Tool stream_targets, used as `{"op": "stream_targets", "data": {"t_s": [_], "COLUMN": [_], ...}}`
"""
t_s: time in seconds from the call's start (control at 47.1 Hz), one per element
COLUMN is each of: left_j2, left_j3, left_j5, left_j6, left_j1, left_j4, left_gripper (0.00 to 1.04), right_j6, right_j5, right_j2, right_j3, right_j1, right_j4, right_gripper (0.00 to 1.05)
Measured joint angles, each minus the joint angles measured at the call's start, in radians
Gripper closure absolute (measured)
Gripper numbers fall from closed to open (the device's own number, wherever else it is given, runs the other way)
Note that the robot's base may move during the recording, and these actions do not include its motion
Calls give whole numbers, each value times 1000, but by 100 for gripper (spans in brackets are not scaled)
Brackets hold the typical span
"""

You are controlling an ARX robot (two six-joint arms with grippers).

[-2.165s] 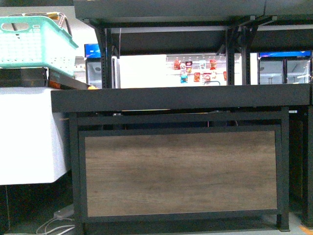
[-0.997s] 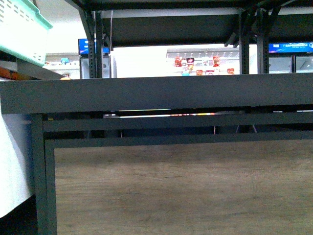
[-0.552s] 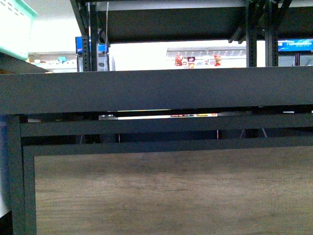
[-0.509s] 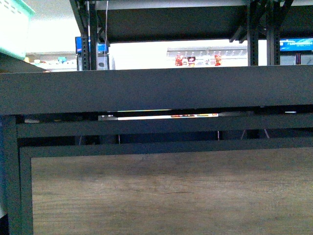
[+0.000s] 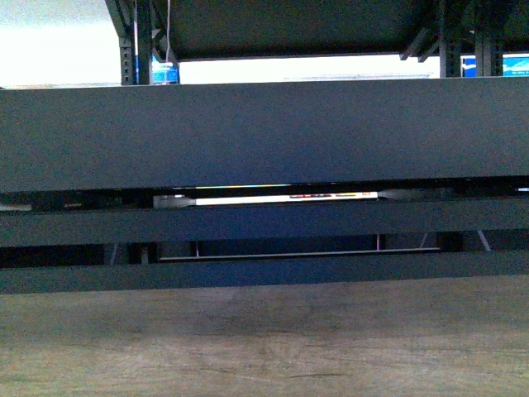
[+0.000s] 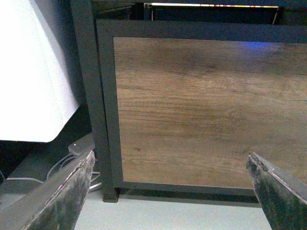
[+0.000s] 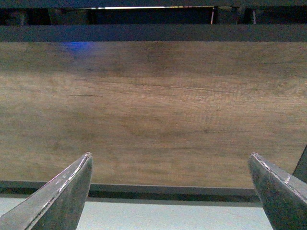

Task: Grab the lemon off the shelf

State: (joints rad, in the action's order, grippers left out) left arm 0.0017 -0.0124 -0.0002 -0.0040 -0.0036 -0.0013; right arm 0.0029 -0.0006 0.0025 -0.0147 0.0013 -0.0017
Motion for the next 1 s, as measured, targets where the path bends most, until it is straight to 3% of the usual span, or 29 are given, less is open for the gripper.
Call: {"op": "stream_targets", "data": {"t_s": [0.997], "left_j2": [0], "left_j3": [0], "left_j5": [0], "left_j6": [0], "left_j1": [0], "left_j4": [0], "left_gripper": [8], "right_j6": [0], "right_j5": [1], "right_j2": [2], "right_j3": [0], "right_j1": [0], "right_j4": [0], "right_gripper": [8]}}
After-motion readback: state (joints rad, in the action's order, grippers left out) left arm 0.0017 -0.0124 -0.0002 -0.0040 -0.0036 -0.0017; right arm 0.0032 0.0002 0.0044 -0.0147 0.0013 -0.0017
